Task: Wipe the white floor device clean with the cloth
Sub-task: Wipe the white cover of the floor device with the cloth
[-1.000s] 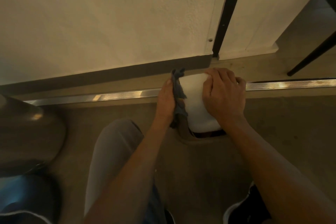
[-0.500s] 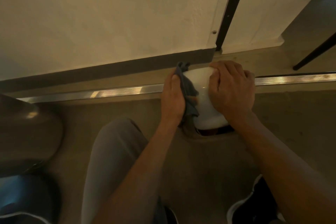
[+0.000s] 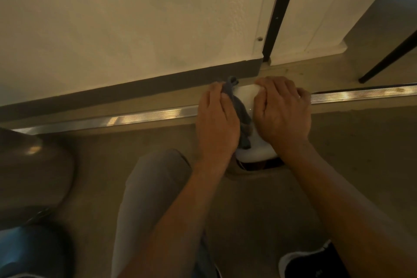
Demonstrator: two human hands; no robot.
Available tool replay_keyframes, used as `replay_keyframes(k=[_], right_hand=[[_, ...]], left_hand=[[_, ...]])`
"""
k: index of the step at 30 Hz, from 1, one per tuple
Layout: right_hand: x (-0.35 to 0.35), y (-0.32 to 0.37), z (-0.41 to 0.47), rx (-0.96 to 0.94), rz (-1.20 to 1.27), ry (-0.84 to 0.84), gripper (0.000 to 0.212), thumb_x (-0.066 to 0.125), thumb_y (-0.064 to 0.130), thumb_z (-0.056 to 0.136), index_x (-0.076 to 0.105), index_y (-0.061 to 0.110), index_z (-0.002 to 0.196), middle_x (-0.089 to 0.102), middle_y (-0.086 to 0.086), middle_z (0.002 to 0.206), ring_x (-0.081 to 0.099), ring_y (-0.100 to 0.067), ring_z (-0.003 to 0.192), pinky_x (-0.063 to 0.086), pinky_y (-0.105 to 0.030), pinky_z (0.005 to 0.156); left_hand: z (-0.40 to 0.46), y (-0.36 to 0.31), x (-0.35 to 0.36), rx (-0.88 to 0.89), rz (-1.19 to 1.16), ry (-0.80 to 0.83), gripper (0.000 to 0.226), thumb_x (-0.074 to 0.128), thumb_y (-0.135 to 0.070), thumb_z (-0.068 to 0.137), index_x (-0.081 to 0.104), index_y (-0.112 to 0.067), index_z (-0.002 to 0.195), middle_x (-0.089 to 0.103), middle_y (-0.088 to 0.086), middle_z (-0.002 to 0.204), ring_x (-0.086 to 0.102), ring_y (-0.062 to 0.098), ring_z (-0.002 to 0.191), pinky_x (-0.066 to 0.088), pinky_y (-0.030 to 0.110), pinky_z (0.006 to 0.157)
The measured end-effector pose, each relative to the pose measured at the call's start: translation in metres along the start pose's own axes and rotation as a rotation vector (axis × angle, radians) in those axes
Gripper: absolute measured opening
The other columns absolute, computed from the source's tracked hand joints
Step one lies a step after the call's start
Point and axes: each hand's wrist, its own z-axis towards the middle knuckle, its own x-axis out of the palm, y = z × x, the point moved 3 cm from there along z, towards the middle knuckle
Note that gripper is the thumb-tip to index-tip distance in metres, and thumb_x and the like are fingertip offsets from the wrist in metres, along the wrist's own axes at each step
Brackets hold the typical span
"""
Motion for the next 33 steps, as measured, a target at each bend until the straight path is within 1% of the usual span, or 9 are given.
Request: replay_keyframes(k=[4, 7, 9, 11, 14, 21, 25, 29, 33], right_hand=[[-0.001, -0.002, 0.000, -0.005, 0.013, 0.026, 0.035, 0.032, 0.034, 0.101, 0.054, 0.017, 0.122, 0.058, -0.008, 0.123, 0.053, -0.023, 0.114, 0.038, -0.046, 0.100], [0.000, -0.004, 0.000, -0.003, -0.007, 0.049, 0.035, 0.032, 0.034, 0.102, 0.054, 0.017, 0.124, 0.058, -0.008, 0.125, 0.052, -0.023, 0.115, 0.038, -0.045, 0.099], [0.000, -0.003, 0.001, -0.007, -0.022, 0.075, 0.036, 0.031, 0.035, 0.102, 0.052, 0.018, 0.125, 0.056, -0.006, 0.127, 0.051, -0.021, 0.117, 0.037, -0.045, 0.099], [0.000, -0.001, 0.003, -0.013, -0.016, 0.085, 0.036, 0.030, 0.034, 0.101, 0.052, 0.018, 0.125, 0.056, -0.007, 0.127, 0.050, -0.022, 0.117, 0.037, -0.047, 0.099], [0.000, 0.000, 0.004, 0.003, -0.032, 0.106, 0.035, 0.029, 0.032, 0.101, 0.052, 0.017, 0.122, 0.056, -0.009, 0.123, 0.051, -0.026, 0.114, 0.038, -0.050, 0.097], [-0.005, -0.010, 0.016, -0.165, -0.037, 0.231, 0.044, 0.020, 0.038, 0.100, 0.053, 0.017, 0.119, 0.058, -0.008, 0.117, 0.053, -0.026, 0.106, 0.038, -0.048, 0.088], [-0.007, -0.012, 0.024, -0.246, -0.045, 0.292, 0.047, 0.018, 0.041, 0.100, 0.054, 0.017, 0.117, 0.060, -0.009, 0.111, 0.054, -0.026, 0.100, 0.039, -0.048, 0.086], [-0.008, -0.015, 0.026, -0.267, -0.019, 0.326, 0.044, 0.019, 0.040, 0.102, 0.053, 0.014, 0.113, 0.059, -0.012, 0.105, 0.056, -0.028, 0.092, 0.045, -0.048, 0.085], [-0.008, -0.017, 0.026, -0.307, 0.010, 0.319, 0.039, 0.023, 0.037, 0.103, 0.053, 0.013, 0.112, 0.059, -0.011, 0.104, 0.056, -0.028, 0.093, 0.047, -0.047, 0.082]], left_hand=[[-0.086, 0.007, 0.007, 0.122, 0.138, -0.047, 0.049, 0.029, -0.032, 0.107, 0.024, -0.021, 0.154, 0.014, 0.000, 0.166, 0.011, 0.025, 0.154, 0.011, 0.035, 0.124], [-0.070, 0.005, 0.008, 0.075, 0.117, -0.073, 0.047, 0.032, -0.029, 0.107, 0.027, -0.021, 0.153, 0.018, 0.000, 0.164, 0.018, 0.024, 0.152, 0.020, 0.039, 0.123], [-0.027, -0.003, 0.005, 0.006, 0.139, -0.064, 0.043, 0.034, -0.028, 0.106, 0.040, -0.018, 0.147, 0.036, 0.004, 0.156, 0.037, 0.020, 0.142, 0.032, 0.034, 0.117], [0.012, -0.010, 0.001, -0.034, 0.184, -0.017, 0.034, 0.038, -0.026, 0.105, 0.055, -0.015, 0.133, 0.056, 0.007, 0.133, 0.055, 0.017, 0.113, 0.045, 0.034, 0.103], [0.029, -0.015, 0.001, -0.048, 0.224, 0.004, 0.026, 0.044, -0.024, 0.103, 0.064, -0.015, 0.116, 0.065, 0.005, 0.113, 0.055, 0.014, 0.092, 0.046, 0.035, 0.089], [0.025, -0.023, -0.002, -0.095, 0.229, -0.079, 0.026, 0.048, -0.022, 0.100, 0.067, -0.018, 0.118, 0.068, 0.002, 0.115, 0.061, 0.019, 0.100, 0.045, 0.028, 0.088], [0.009, -0.020, 0.000, -0.115, 0.272, -0.169, 0.032, 0.042, -0.029, 0.102, 0.061, -0.021, 0.126, 0.064, 0.000, 0.123, 0.060, 0.020, 0.108, 0.049, 0.037, 0.094], [-0.056, -0.013, 0.023, -0.108, 0.231, -0.353, 0.049, 0.030, -0.039, 0.105, 0.042, -0.017, 0.147, 0.043, 0.006, 0.153, 0.042, 0.018, 0.140, 0.034, 0.032, 0.116], [-0.100, -0.011, 0.044, -0.159, 0.300, -0.445, 0.051, 0.027, -0.040, 0.107, 0.029, -0.019, 0.154, 0.025, 0.001, 0.163, 0.026, 0.018, 0.150, 0.028, 0.042, 0.121]])
